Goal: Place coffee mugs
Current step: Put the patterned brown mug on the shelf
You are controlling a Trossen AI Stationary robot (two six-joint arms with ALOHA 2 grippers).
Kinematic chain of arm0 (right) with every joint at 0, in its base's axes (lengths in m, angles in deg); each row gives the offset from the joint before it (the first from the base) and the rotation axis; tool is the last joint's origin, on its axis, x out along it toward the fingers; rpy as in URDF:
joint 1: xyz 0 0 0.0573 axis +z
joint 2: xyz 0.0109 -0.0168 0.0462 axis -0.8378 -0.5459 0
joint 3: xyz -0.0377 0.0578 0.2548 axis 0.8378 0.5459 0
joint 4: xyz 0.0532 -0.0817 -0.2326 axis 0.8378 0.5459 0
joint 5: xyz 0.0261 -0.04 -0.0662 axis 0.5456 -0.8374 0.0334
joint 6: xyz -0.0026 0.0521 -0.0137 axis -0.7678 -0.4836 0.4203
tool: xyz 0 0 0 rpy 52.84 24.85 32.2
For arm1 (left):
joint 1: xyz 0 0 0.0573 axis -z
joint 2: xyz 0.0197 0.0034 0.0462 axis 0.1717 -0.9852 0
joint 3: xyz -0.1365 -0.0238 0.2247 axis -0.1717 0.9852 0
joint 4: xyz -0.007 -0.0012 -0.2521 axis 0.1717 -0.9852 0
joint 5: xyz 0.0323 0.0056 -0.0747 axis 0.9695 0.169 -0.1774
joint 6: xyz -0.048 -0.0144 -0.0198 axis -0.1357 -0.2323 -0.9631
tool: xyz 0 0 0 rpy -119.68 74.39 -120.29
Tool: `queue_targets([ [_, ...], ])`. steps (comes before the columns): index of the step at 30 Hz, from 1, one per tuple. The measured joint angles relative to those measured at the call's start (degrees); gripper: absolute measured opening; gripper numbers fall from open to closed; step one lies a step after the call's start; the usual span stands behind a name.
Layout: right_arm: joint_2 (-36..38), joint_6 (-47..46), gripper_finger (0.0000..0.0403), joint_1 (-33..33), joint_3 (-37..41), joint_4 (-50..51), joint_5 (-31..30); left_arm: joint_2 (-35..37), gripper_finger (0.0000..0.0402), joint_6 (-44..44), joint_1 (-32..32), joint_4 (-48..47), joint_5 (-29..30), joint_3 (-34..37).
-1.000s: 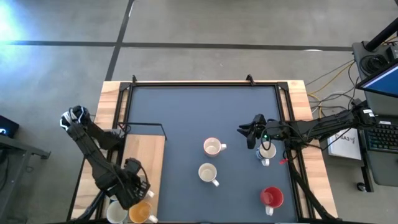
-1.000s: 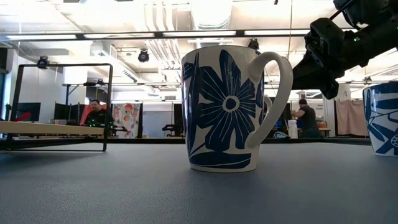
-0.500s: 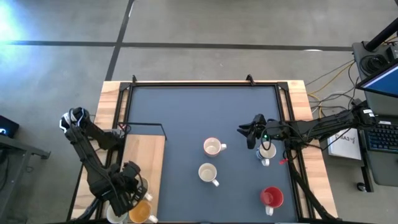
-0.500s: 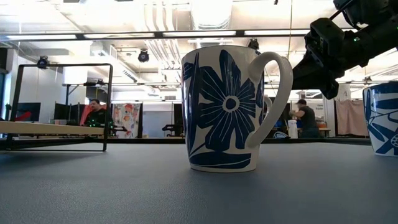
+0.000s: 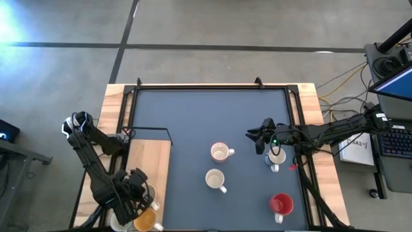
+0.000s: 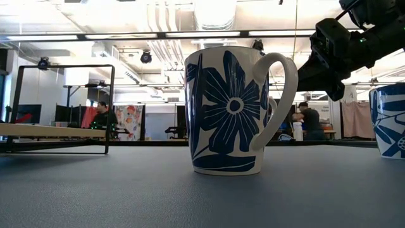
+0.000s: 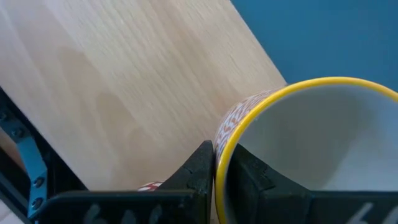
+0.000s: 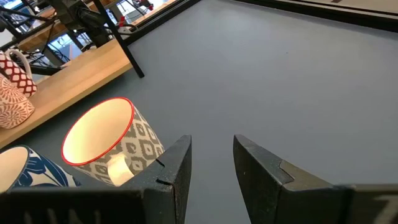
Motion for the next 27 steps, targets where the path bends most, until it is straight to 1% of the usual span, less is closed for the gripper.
queue_targets([
  [10, 0.00, 0.02, 0.0107, 0.00, 0.00, 0.00, 0.01, -0.02, 0.0022, 0.44, 0.00, 0.78, 0.14, 0.02],
  [19, -0.01, 0.00, 0.0107, 0.00, 0.00, 0.00, 0.00, -0.02, 0.0070, 0.67, -0.07, -1.26, 0.47, -0.03],
  [27, -0.01, 0.00, 0.0107, 0.00, 0.00, 0.00, 0.00, 1.38, 0.0096, 0.66, -1.02, -2.35, 0.53, -0.57],
])
